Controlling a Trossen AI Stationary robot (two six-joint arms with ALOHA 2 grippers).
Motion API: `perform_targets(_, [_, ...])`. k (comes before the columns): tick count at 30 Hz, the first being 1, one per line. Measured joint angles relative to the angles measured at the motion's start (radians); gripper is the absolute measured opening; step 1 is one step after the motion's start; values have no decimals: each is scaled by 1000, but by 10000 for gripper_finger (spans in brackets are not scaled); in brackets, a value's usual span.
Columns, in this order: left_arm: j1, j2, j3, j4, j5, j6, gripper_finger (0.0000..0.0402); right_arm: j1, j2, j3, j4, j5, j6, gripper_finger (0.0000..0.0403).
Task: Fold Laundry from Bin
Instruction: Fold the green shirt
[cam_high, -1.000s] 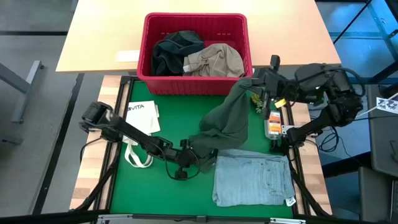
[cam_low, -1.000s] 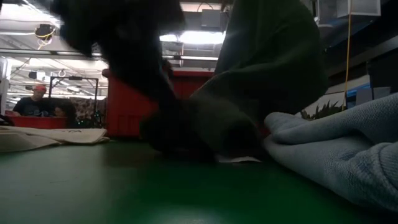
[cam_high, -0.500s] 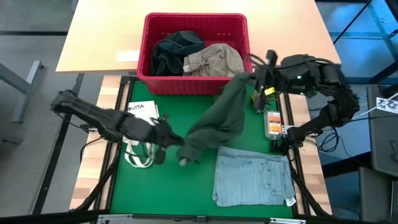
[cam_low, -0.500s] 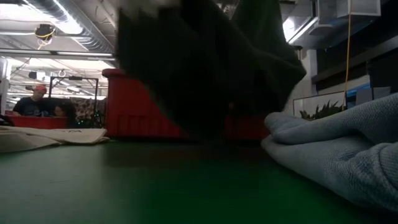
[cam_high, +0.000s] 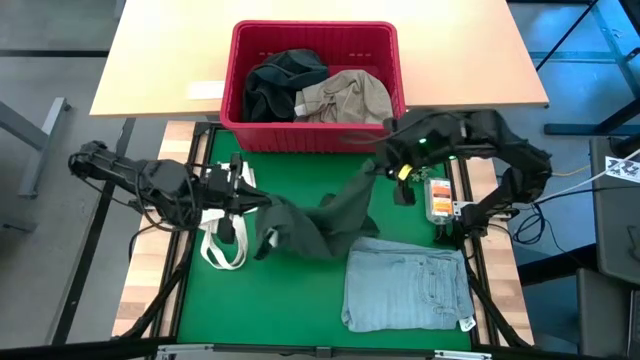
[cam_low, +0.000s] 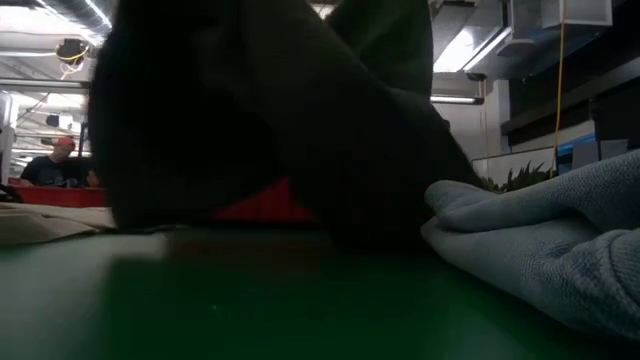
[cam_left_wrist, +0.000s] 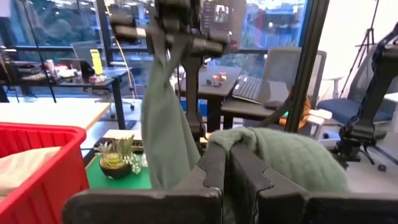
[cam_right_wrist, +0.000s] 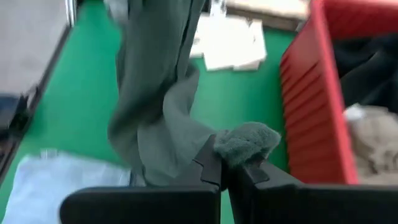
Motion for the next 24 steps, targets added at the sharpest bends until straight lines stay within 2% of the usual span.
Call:
perform_targets(4, [0,-21,0,1,-13,0,2,0,57,0,-55,0,0,7])
perform_targets(13, [0,-21,0,0,-14,0,2,0,154,0,-57,1,0,7])
perform_targets(24, [0,-16,0,-26,-13,1,2,0,191,0,-55,0,0,9])
